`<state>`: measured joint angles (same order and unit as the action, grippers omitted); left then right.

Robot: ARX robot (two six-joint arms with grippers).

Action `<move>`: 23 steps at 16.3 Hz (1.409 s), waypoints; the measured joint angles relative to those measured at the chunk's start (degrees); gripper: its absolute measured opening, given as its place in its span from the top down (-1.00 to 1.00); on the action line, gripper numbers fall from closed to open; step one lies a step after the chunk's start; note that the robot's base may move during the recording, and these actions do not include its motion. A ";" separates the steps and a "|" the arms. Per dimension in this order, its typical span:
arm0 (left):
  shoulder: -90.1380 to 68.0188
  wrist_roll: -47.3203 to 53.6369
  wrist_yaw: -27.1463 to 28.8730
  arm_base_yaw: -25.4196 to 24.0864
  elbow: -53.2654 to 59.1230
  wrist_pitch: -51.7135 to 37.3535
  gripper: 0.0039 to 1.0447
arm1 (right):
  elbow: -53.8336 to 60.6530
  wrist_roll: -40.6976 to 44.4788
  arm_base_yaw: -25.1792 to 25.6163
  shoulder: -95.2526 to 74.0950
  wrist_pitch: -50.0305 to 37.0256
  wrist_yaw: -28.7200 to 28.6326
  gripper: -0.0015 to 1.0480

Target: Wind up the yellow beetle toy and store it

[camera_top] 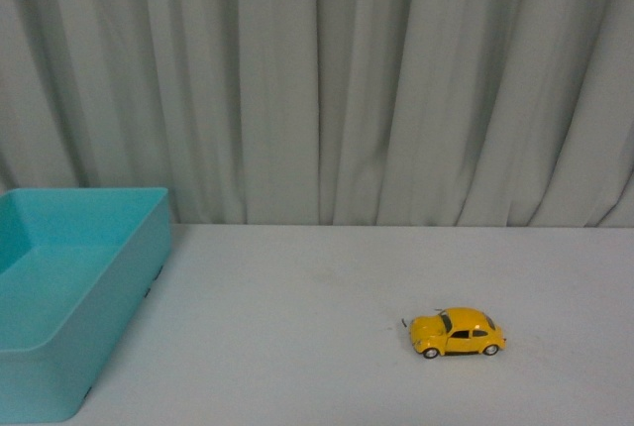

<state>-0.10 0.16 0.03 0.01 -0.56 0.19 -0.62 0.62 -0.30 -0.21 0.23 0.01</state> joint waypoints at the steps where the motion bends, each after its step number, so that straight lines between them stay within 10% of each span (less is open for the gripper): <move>1: 0.00 0.00 0.00 0.00 0.00 0.00 -0.88 | 0.00 0.00 0.00 0.00 -0.02 0.00 -0.87; 22: -0.02 0.00 0.00 0.00 0.00 0.02 -0.88 | -0.79 -1.57 0.20 -2.19 2.71 5.11 -0.87; 23: 0.00 0.00 -0.02 0.00 0.00 -0.02 -0.88 | -1.07 -1.60 10.62 -11.13 -5.51 1.31 -0.87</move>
<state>-0.10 0.16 0.01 0.01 -0.56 0.16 -1.69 -0.97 10.33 -11.33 -5.28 1.32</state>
